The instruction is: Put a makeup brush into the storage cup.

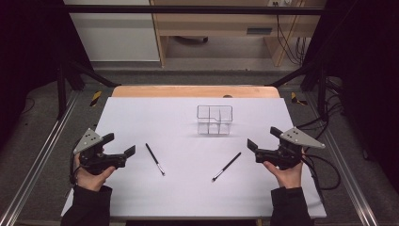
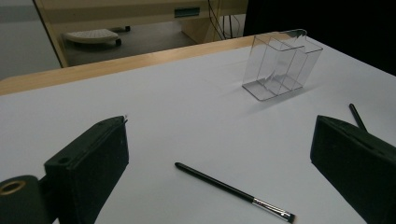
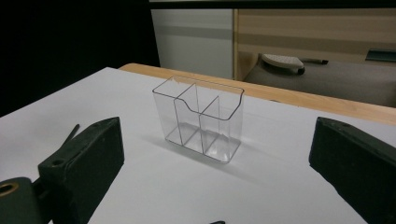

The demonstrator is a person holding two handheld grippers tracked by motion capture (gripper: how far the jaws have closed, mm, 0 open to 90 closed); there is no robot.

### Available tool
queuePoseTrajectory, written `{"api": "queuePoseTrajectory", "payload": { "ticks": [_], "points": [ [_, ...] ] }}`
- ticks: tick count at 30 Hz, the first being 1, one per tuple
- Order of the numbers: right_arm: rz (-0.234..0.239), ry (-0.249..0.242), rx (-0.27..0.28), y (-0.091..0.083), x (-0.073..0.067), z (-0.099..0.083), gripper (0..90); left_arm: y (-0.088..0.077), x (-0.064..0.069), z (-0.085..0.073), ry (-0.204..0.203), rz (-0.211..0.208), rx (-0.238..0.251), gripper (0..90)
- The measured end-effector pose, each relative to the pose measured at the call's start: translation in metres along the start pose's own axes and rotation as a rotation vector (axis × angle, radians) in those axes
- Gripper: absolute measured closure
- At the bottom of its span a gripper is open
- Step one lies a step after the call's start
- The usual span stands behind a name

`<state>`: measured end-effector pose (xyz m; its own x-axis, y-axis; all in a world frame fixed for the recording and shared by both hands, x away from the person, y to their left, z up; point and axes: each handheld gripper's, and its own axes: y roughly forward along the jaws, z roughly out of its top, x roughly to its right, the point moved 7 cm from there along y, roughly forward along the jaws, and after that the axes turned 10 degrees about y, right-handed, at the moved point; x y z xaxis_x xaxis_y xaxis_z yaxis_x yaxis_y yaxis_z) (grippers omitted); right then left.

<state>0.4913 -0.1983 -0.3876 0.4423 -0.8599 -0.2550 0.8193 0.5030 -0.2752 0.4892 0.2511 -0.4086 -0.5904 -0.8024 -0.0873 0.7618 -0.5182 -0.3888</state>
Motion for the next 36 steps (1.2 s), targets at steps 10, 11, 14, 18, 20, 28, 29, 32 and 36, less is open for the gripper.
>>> {"api": "queuePoseTrajectory", "payload": {
  "ticks": [10,11,14,18,20,28,29,32,36],
  "points": [
    [-0.030,0.000,-0.029,0.002,-0.001,-0.006,3.7,0.000,-0.003,-0.010,-0.015,0.012,-0.022,3.8],
    [-0.030,0.000,-0.029,0.002,-0.001,-0.006,3.7,0.000,-0.003,-0.010,-0.015,0.012,-0.022,3.9],
    [-0.034,0.003,-0.036,0.004,-0.004,-0.007,3.7,0.000,-0.003,-0.012,-0.020,0.015,-0.025,4.0],
    [-0.035,-0.005,-0.047,0.006,-0.010,-0.008,3.5,0.001,-0.003,-0.013,-0.024,0.011,-0.028,4.1],
    [-0.028,-0.008,-0.055,0.008,-0.015,-0.009,3.6,0.002,-0.002,-0.014,-0.023,0.009,-0.032,4.1],
    [-0.043,-0.003,-0.105,0.018,-0.027,-0.017,4.1,0.004,0.000,-0.017,-0.014,0.012,-0.047,4.1],
    [-0.043,-0.003,-0.105,0.018,-0.027,-0.017,4.1,0.004,0.000,-0.017,-0.014,0.012,-0.047,4.2],
    [-0.056,0.004,-0.115,0.022,-0.028,-0.020,4.7,0.005,0.002,-0.017,-0.012,0.009,-0.051,4.1],
    [-0.082,0.000,-0.143,0.029,-0.028,-0.027,5.3,0.007,0.004,-0.019,-0.008,0.005,-0.057,4.1]
  ]
}}
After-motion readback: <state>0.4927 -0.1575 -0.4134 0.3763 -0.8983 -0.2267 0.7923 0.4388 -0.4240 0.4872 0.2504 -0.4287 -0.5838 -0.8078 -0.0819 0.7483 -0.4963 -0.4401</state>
